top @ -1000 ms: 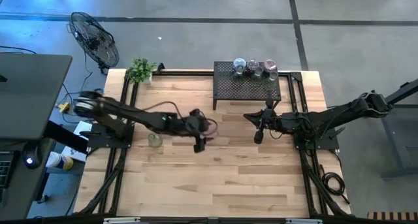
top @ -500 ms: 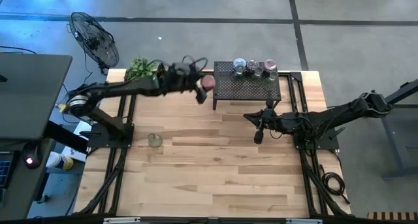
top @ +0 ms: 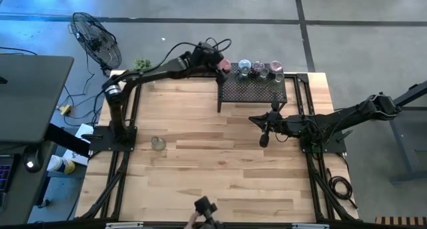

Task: Pick & Place candle stick holders
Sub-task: Put the pink scented candle on the shelf

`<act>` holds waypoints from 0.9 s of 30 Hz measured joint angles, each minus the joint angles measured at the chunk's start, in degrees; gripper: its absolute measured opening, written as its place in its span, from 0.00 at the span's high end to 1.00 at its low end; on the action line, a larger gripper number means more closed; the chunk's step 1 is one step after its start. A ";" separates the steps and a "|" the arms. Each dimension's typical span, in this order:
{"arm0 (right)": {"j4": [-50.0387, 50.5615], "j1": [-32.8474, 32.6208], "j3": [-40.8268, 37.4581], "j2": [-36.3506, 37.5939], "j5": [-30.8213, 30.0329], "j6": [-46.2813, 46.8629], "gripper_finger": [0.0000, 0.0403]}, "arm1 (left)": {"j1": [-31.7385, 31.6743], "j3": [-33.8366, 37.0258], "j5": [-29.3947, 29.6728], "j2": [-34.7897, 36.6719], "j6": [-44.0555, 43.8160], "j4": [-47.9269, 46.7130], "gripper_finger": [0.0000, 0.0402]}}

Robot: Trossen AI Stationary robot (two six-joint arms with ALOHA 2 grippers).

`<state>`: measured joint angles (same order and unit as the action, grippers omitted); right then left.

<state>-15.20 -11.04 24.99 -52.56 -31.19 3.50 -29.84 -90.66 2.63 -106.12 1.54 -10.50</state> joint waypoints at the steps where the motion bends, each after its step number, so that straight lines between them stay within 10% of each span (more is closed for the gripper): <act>1: -0.02 0.00 0.00 0.00 0.02 -0.05 1.00 | -0.48 -0.46 -0.17 -0.98 0.23 -0.04 0.28; 27: -0.07 0.00 0.00 0.00 0.00 -0.83 1.00 | -3.17 -3.41 -6.61 -9.43 -0.51 4.29 0.28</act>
<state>-15.27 -11.03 24.99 -52.56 -31.19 2.67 -33.01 -94.07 -3.98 -115.55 1.04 -6.22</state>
